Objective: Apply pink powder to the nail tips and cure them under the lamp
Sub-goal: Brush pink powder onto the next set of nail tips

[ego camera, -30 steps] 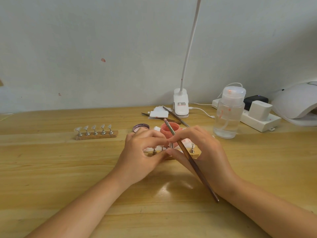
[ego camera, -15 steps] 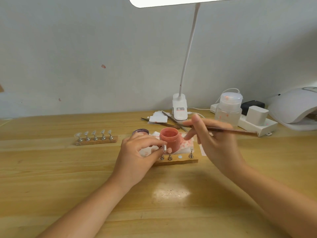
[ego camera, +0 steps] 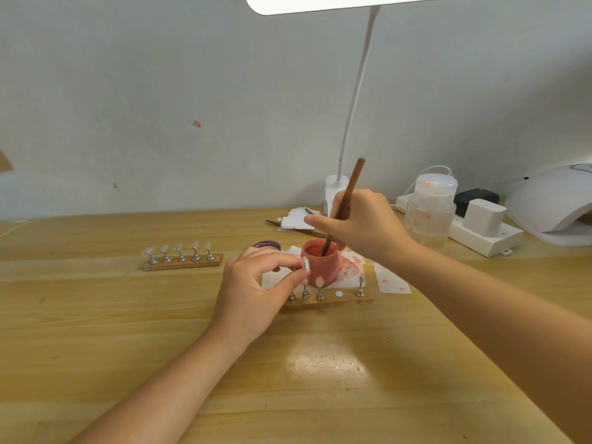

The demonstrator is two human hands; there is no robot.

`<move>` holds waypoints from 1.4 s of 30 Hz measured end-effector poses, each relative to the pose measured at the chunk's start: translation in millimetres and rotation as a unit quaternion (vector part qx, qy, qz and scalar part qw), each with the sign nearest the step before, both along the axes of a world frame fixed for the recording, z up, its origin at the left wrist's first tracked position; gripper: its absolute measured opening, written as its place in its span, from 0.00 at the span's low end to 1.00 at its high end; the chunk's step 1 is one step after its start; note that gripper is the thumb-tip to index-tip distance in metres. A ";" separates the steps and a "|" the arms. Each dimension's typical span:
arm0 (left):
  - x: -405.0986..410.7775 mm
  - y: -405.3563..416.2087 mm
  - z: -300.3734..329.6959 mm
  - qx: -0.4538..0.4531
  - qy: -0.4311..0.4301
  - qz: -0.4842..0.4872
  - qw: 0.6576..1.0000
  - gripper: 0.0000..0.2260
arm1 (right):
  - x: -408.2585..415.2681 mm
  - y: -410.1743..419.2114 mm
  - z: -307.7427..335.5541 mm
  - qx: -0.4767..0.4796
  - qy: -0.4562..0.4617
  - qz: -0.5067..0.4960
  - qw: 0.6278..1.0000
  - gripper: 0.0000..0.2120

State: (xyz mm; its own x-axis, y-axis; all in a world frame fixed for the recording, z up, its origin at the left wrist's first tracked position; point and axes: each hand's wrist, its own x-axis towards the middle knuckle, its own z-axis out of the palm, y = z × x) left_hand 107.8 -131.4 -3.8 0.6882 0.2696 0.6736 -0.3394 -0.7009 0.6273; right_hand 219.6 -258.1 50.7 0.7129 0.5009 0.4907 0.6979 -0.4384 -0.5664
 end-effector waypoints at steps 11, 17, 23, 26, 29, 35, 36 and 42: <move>-1.6 -2.6 1.8 0.002 0.009 0.001 1.000 0.15 | 1.4 -2.2 -11.6 0.026 0.009 -0.023 0.999 0.19; -0.2 -1.8 0.6 0.004 0.000 -0.001 1.000 0.16 | 12.9 -14.8 -5.8 0.138 0.080 -0.042 0.986 0.19; 0.7 -0.5 -0.1 0.007 0.004 -0.002 1.000 0.15 | 17.3 -20.4 -11.7 0.183 0.119 -0.038 0.975 0.17; 0.6 -0.3 -0.4 0.005 0.004 -0.004 1.000 0.15 | 18.8 -24.0 -10.3 0.185 0.120 -0.033 0.975 0.16; 0.7 0.2 -0.6 0.004 0.002 -0.003 1.000 0.15 | 18.2 -28.9 -8.8 0.176 0.105 -0.018 0.979 0.16; 2.6 1.3 -3.0 0.008 -0.011 -0.002 1.000 0.16 | 10.3 -40.5 -7.2 0.211 0.046 -0.037 0.976 0.17; 3.0 1.3 -3.3 0.007 -0.013 -0.003 1.000 0.16 | 6.0 -41.6 -7.5 0.237 0.042 -0.032 0.970 0.17; 2.6 1.4 -4.2 0.014 -0.022 -0.006 1.000 0.14 | -35.3 -42.9 -29.5 0.296 -0.013 0.087 0.951 0.09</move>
